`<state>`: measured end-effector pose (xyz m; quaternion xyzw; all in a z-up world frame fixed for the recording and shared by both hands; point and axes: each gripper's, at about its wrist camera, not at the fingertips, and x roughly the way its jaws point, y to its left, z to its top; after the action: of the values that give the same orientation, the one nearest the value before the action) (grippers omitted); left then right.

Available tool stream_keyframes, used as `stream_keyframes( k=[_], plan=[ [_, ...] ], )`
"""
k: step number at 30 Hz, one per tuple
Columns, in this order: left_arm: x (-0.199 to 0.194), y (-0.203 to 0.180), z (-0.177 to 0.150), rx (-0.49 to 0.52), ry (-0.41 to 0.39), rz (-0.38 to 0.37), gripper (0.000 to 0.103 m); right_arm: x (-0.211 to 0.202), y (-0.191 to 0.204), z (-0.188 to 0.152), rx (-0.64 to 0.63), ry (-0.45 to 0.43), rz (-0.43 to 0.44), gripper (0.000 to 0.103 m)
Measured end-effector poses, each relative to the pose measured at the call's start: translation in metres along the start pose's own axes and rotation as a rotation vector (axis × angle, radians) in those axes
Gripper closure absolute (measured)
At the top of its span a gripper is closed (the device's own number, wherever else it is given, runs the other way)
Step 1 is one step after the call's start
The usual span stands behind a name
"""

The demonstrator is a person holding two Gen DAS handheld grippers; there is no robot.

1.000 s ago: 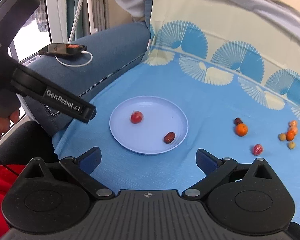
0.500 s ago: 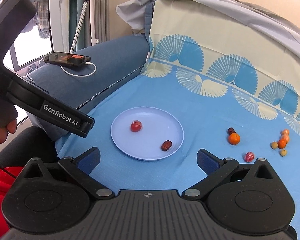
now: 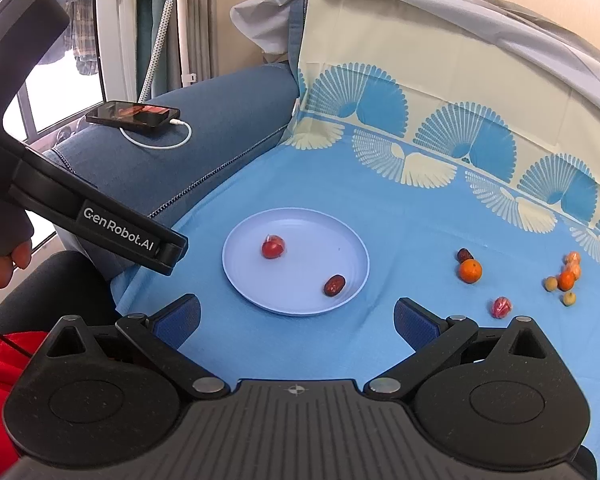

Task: Organize fruits
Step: 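Move both tools back toward the fruit cluster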

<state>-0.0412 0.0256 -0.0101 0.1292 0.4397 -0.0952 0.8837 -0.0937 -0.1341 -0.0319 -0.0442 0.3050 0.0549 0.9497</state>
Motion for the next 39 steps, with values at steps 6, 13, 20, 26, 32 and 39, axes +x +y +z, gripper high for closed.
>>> stream_keyframes(
  k=[6,13,20,26,32,39],
  plan=[
    [0.004,0.0,-0.001,0.006,0.005,-0.001,0.0,0.003,0.0,0.0,0.004,0.013,0.002,0.001],
    [0.01,-0.001,-0.003,0.009,0.02,-0.001,0.0,0.008,-0.002,-0.001,0.016,0.031,0.003,0.001],
    [0.016,-0.003,-0.002,0.015,0.036,0.002,0.0,0.014,-0.006,-0.003,0.035,0.047,0.009,0.001],
    [0.021,-0.006,0.001,0.022,0.046,0.0,0.0,0.019,-0.01,-0.005,0.057,0.055,0.008,0.001],
    [0.024,-0.009,0.006,0.026,0.057,0.0,0.0,0.024,-0.017,-0.006,0.082,0.06,0.008,0.001],
    [0.035,-0.017,0.013,0.029,0.09,-0.008,0.0,0.027,-0.028,-0.01,0.112,0.065,0.009,0.001]
  ],
)
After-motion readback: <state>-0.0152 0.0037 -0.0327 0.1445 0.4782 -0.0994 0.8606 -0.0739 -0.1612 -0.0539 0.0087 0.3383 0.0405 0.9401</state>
